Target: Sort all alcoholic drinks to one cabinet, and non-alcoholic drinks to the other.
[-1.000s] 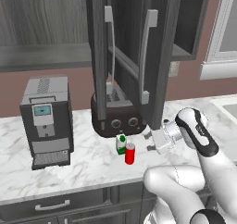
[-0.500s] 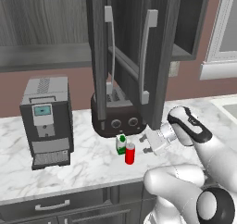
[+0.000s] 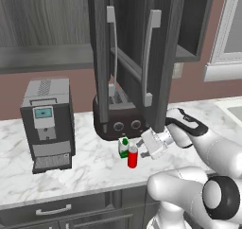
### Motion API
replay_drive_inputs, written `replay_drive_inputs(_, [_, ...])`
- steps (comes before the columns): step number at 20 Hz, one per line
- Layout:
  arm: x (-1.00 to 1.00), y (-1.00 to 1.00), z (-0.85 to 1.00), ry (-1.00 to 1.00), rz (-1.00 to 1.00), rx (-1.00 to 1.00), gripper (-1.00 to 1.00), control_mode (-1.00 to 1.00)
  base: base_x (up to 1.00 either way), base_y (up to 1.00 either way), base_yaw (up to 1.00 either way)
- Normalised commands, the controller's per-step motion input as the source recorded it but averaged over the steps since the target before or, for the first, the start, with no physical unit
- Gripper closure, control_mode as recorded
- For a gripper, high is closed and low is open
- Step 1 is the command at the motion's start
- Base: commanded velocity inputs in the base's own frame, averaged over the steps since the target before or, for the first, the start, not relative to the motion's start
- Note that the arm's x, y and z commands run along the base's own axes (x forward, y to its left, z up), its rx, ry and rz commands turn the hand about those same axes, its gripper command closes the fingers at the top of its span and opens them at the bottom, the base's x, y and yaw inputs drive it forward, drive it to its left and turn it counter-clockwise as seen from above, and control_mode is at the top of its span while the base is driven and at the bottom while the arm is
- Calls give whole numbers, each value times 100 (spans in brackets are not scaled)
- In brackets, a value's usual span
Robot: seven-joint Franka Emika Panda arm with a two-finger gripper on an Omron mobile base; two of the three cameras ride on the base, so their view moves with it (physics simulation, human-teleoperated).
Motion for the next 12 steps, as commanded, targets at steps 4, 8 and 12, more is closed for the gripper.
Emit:
replay_drive_inputs(4, [0,6,-21,0,0,0,-100,-100,0,0,0])
replay_drive_inputs(8, [0,1,-21,0,0,0,-100,-100,0,0,0])
replay_drive_inputs(12, [0,5,-19,0,0,0,-100,-100,0,0,0])
